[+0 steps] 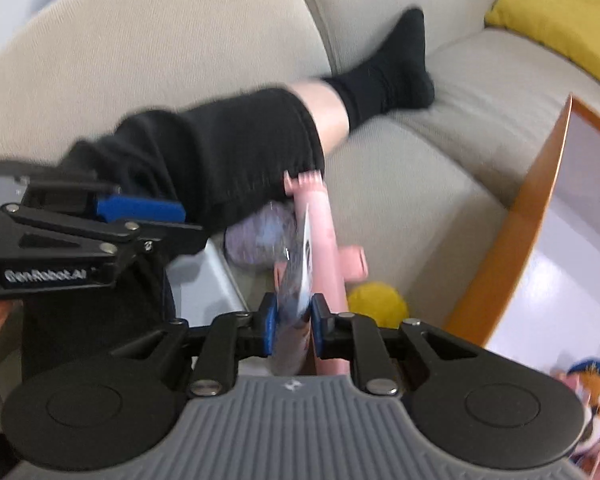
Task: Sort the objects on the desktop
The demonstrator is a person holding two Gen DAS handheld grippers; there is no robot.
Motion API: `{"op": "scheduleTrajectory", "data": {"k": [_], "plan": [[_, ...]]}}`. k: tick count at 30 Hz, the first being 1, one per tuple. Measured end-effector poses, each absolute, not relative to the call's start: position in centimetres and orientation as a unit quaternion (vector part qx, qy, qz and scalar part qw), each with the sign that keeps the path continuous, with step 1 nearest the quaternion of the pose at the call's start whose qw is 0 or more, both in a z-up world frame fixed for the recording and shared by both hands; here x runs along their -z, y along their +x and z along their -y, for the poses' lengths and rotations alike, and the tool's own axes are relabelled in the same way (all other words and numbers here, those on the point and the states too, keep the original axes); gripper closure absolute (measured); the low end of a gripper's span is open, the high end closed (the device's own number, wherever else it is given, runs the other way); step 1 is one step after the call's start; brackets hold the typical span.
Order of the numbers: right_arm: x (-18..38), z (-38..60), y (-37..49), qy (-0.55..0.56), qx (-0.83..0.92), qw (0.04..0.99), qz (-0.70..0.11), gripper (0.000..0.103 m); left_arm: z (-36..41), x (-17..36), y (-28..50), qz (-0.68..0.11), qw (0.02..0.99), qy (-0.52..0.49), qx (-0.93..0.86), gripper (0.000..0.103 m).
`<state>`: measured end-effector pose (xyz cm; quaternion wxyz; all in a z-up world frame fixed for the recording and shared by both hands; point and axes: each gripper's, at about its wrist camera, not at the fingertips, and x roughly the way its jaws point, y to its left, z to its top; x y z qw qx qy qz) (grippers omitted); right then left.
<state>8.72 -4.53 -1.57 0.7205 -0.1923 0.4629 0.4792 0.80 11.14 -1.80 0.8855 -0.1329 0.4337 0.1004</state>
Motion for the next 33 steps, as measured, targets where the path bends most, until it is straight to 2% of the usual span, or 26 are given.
{"op": "scheduleTrajectory", "data": {"k": [6,13,18,19,25,33], "plan": [[1.8,5.2,9.1,-0.168,-0.480,0.724,-0.466,0.084,-8.4,2.7,2.9,-0.476,0.877,0.015,-0.066,0.073],[0.8,6.3,8.9,-0.142,-0.484,0.735,-0.454,0.087,-7.4,5.2,4.9,-0.523,0.847,0.078,-0.045,0.072],[-2.5,8.3,9.4,-0.089,-0.491,0.762,-0.413,0.087,-5.8,7.2,6.7,-0.554,0.818,0.150,-0.046,0.059],[-3.1,8.6,9.5,-0.084,-0.490,0.768,-0.403,0.087,-5.5,7.7,7.1,-0.561,0.810,0.164,-0.046,0.052],[-4.0,9.2,10.7,-0.068,-0.482,0.783,-0.388,0.087,-5.3,10.2,8.6,-0.599,0.774,0.201,-0.048,0.051],[-3.2,8.4,10.9,-0.070,-0.475,0.780,-0.400,0.087,-4.0,11.4,9.0,-0.588,0.768,0.245,-0.063,0.044]]}}
